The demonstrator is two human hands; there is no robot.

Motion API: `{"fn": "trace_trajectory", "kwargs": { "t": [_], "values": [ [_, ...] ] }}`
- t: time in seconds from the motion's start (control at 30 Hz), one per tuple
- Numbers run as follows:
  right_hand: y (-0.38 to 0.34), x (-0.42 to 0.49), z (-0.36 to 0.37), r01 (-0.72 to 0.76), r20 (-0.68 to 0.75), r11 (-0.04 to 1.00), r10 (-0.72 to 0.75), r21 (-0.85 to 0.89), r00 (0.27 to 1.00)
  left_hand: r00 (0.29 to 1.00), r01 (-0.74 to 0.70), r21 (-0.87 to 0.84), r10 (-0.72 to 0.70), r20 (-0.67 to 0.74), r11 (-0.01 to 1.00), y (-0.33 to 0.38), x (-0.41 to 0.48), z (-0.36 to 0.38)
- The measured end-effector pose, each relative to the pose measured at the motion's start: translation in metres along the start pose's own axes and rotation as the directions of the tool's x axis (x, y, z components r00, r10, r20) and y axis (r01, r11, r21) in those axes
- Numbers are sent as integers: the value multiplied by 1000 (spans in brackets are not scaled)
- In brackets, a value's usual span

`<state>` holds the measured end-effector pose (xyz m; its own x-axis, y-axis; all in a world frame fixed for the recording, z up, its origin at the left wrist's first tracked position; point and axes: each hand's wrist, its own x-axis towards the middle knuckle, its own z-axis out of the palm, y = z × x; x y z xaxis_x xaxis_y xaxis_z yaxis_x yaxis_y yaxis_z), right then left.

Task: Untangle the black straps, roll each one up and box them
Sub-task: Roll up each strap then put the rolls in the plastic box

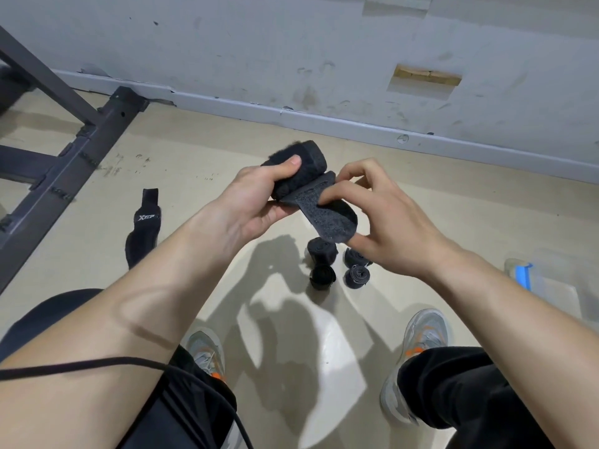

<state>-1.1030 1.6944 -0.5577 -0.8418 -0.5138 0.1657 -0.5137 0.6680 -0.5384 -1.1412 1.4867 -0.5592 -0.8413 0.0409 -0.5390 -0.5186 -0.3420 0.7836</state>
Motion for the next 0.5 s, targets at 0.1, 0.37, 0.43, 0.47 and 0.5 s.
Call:
{"fn": "trace_trajectory", "kwargs": {
  "t": [0.1,0.37,0.43,0.47,0.5],
  "values": [
    [-2,3,-3,77,-110,997,-76,9,991,1000,0,38,-1,14,999,-4,-1,5],
    [-3,7,-12,47,-150,997,-36,67,988,996,16,169,-30,82,985,-34,-4,19],
    [-1,7,-12,-7,-146,993,25,121,989,996,-10,163,-4,87,987,-38,-4,20],
    [0,8,-12,-36,-141,985,60,172,988,995,-30,160,15,96,987,-38,-4,20],
    [0,8,-12,-64,-134,971,97,230,986,994,-47,160,30,108,986,-37,-5,20]
  ]
}}
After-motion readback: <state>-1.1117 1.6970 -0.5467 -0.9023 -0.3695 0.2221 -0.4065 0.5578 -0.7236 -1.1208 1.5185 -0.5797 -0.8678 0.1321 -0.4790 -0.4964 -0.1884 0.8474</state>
